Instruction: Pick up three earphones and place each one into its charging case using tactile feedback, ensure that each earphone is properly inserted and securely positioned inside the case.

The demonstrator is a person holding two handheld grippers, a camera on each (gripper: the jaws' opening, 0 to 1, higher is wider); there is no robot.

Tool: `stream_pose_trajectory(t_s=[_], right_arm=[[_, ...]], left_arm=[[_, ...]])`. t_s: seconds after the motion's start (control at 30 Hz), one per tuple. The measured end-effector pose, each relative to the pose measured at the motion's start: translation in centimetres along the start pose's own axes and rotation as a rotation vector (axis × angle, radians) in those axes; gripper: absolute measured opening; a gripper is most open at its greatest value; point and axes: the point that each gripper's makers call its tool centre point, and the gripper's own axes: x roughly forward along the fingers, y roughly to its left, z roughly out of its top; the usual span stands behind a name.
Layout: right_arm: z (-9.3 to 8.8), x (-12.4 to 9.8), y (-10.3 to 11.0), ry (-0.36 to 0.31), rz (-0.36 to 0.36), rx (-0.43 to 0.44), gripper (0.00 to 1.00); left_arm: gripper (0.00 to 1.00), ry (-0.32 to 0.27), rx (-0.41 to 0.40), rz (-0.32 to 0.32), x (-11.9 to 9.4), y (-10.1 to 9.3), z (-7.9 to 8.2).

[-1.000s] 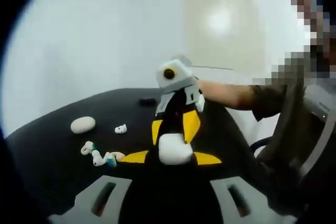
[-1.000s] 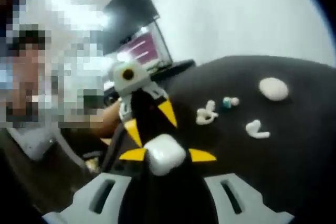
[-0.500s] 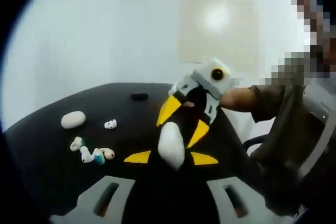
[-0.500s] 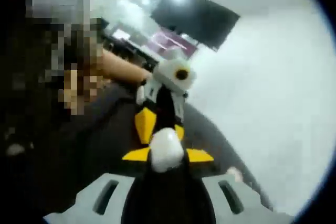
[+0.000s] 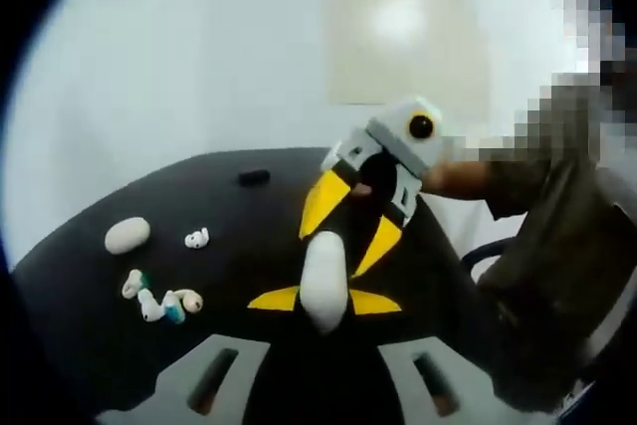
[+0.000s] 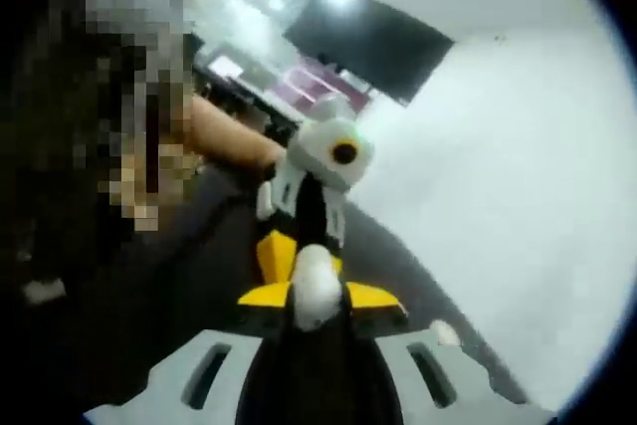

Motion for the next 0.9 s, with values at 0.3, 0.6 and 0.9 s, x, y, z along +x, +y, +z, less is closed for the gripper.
stream_pose_trajectory(t_s=[0.3,0.6,0.9], right_arm=[[-2.4,0.0,0.3,0.071,0.100,0.334,0.19],[-2.9,0.4,0.8,0.108,0.145,0.374,0.18],[-2.3,0.8,0.9,0.052,0.167,0.477,0.20]], left_arm=[[0.14,0.005,0.181,0.046,0.1,-0.9,0.1],[0.14,-0.001,0.216,0.052,-0.2,-0.5,0.1],[0.14,-0.027,0.229,0.048,-0.3,-0.4,0.1]])
